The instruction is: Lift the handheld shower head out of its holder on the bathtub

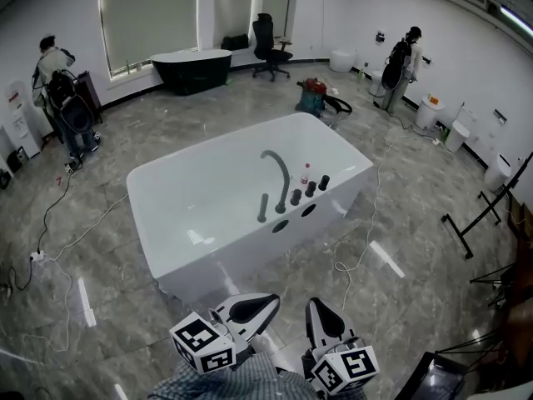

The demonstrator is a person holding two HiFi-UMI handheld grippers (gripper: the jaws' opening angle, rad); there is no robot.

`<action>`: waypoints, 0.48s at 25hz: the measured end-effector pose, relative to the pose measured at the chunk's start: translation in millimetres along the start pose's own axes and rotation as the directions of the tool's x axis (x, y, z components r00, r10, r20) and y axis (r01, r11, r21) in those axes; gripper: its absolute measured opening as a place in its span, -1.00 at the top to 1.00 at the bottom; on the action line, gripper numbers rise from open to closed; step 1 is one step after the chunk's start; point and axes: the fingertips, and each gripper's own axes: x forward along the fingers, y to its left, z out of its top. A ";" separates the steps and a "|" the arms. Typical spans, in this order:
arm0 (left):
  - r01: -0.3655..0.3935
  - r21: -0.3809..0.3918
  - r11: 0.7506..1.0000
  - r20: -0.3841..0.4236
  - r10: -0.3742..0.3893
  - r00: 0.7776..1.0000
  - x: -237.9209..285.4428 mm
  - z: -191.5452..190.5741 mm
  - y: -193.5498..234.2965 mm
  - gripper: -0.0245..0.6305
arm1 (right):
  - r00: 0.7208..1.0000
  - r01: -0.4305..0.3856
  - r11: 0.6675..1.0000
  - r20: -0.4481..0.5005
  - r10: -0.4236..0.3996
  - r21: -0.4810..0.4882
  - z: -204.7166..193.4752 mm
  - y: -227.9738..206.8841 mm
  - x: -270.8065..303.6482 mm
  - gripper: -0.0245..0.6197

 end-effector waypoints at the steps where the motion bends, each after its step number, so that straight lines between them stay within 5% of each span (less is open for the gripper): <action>1: 0.000 -0.002 1.000 0.003 0.000 1.000 1.0 -1.1 0.3 0.90 | 1.000 0.007 1.000 -0.003 -0.007 0.001 -0.9 -1.9 -1.3 0.87; 12: -0.033 -0.025 0.999 0.007 0.033 0.999 24.5 -1.2 60.6 0.90 | 0.998 0.060 0.998 -0.028 -0.060 0.004 -10.0 -37.3 34.7 0.87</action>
